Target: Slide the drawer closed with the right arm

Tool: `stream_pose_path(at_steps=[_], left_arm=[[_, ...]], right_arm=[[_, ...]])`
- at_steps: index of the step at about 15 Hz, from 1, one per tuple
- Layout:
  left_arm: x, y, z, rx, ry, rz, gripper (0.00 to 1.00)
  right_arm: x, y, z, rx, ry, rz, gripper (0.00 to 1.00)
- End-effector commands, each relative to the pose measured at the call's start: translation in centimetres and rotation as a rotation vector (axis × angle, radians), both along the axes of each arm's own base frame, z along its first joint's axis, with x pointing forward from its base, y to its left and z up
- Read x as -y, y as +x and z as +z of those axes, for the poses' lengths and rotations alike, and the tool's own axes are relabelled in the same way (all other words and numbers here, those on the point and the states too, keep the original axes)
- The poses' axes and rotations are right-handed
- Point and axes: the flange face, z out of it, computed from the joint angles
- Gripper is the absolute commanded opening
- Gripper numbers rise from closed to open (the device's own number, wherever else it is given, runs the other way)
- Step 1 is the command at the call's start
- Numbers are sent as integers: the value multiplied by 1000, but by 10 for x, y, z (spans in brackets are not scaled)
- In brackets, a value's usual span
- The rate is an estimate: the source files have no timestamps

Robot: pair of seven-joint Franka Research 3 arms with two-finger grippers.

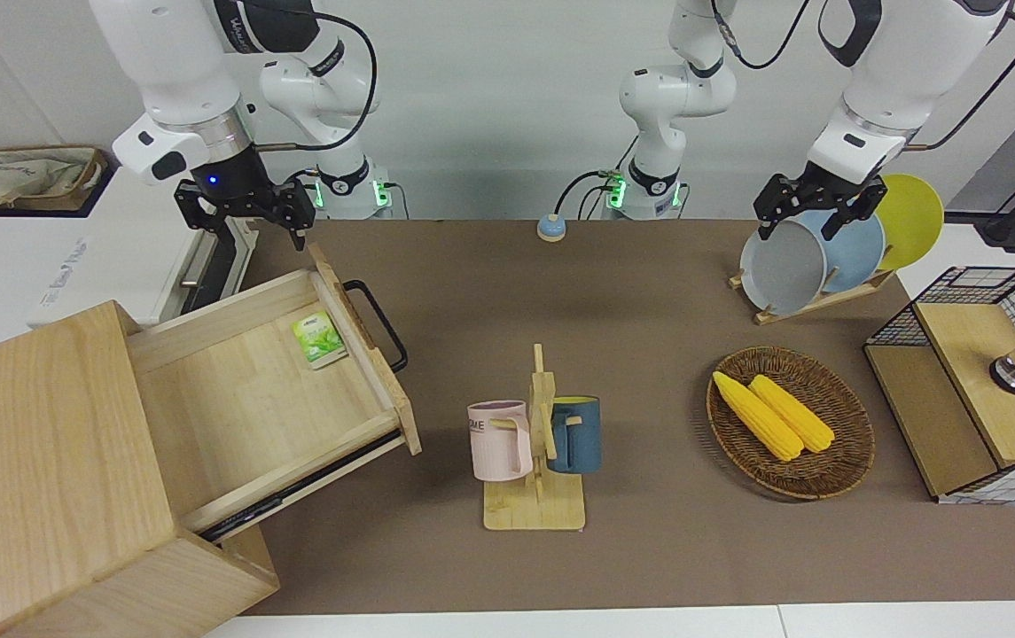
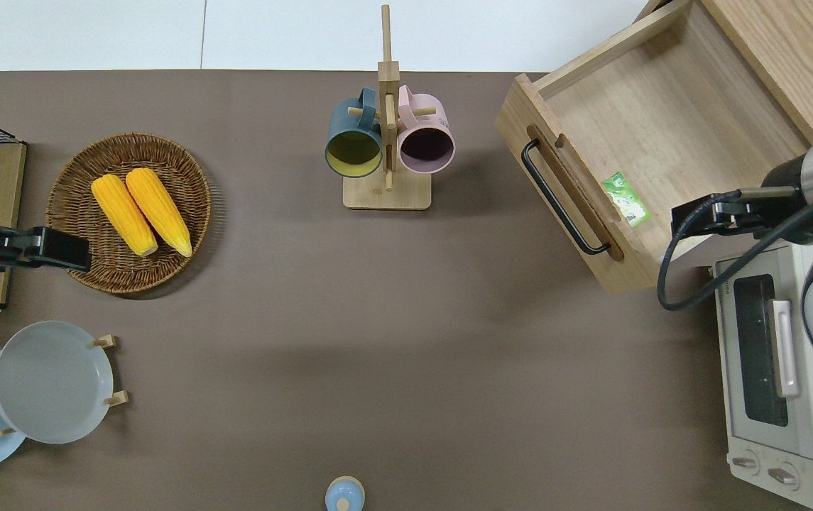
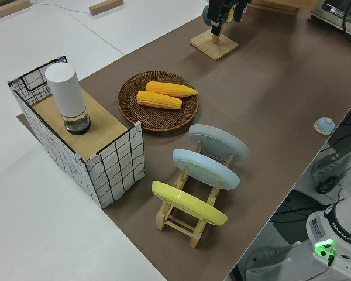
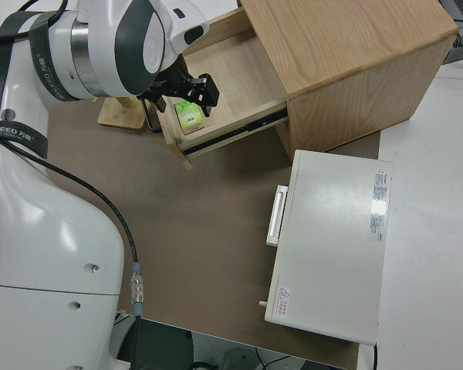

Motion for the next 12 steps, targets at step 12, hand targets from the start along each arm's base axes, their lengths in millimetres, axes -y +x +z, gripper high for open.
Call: stream_pose_path(at_steps=[12], left_arm=[[-1, 2, 3, -6, 16, -12, 993]], right_arm=[[0, -3, 5, 11, -2, 15, 983]])
